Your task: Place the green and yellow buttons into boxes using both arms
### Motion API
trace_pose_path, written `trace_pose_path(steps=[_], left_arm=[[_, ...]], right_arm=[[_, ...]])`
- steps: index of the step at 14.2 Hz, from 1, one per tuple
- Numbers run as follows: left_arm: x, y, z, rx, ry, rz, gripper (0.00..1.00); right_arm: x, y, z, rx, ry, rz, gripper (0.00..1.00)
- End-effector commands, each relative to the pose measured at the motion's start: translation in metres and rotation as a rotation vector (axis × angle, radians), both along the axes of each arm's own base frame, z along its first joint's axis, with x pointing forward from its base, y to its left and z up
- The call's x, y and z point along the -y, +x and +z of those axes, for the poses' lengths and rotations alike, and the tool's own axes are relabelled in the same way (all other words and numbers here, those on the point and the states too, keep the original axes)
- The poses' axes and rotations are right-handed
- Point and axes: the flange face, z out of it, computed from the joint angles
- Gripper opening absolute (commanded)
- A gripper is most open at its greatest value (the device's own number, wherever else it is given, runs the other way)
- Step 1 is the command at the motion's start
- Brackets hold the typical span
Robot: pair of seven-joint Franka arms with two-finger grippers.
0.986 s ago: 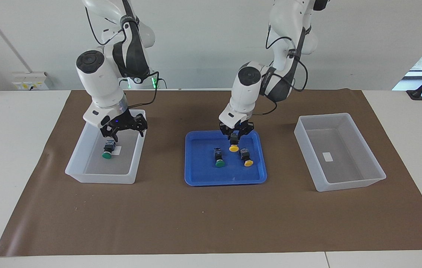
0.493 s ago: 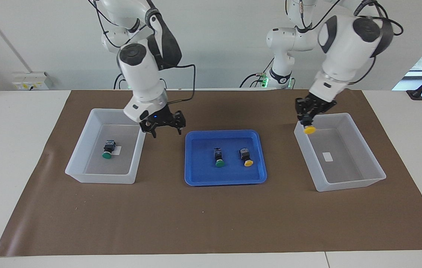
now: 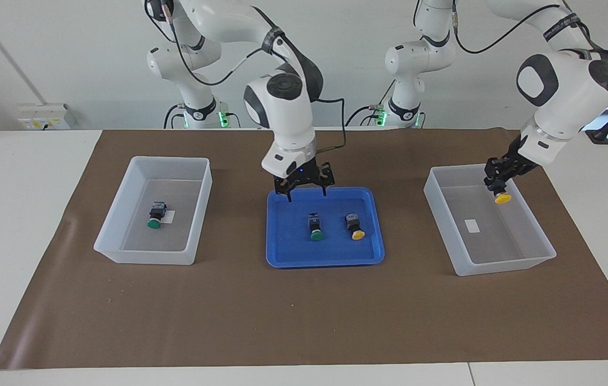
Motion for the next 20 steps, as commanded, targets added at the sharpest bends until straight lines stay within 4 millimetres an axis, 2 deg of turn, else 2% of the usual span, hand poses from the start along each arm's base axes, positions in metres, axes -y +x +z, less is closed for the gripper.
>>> trace_pose_path(steps=[1, 3, 4, 5, 8, 10, 11, 14, 15, 16, 18, 19, 20], left_arm=[[0.010, -0.012, -0.036, 0.010, -0.005, -0.001, 0.00], [0.021, -0.017, -0.057, 0.005, -0.003, -0.020, 0.00], [0.043, -0.016, -0.068, 0.000, -0.004, -0.055, 0.00], [0.052, -0.018, -0.077, -0.008, -0.003, -0.065, 0.00], [0.051, -0.026, -0.098, 0.013, 0.002, -0.060, 0.00], [0.051, -0.027, -0.103, 0.016, 0.002, -0.061, 0.00], [0.050, -0.027, -0.102, 0.016, 0.002, -0.061, 0.00], [0.049, -0.026, -0.102, 0.019, 0.002, -0.062, 0.00], [0.047, -0.026, -0.101, 0.020, 0.002, -0.060, 0.10], [0.046, -0.025, -0.101, 0.017, 0.001, -0.061, 0.99], [0.045, -0.018, -0.088, 0.014, 0.000, -0.063, 1.00], [0.044, -0.011, -0.073, 0.002, -0.004, -0.064, 1.00], [0.045, -0.004, -0.053, -0.019, -0.009, -0.069, 1.00]], right_arm=[[0.014, 0.004, -0.017, 0.014, -0.009, -0.012, 0.96], [0.014, 0.002, -0.031, 0.023, 0.000, -0.013, 0.90], [0.018, 0.000, -0.036, 0.017, -0.005, -0.017, 0.84], [0.019, -0.001, -0.038, 0.013, -0.005, -0.022, 0.78], [0.012, -0.011, -0.042, 0.002, -0.006, -0.057, 0.77], [0.019, -0.015, -0.053, 0.015, 0.005, -0.057, 0.74], [0.021, -0.019, -0.057, 0.019, 0.008, -0.057, 0.66], [0.019, -0.020, -0.056, 0.008, 0.009, -0.069, 0.24], [0.017, -0.017, -0.050, 0.006, 0.011, -0.074, 0.12], [0.016, -0.008, -0.035, -0.005, 0.001, -0.080, 0.00], [0.017, 0.013, 0.014, -0.056, -0.045, -0.100, 0.00], [0.031, 0.023, 0.029, -0.083, -0.068, -0.123, 0.00], [0.061, 0.030, 0.053, -0.095, -0.084, -0.148, 0.00]])
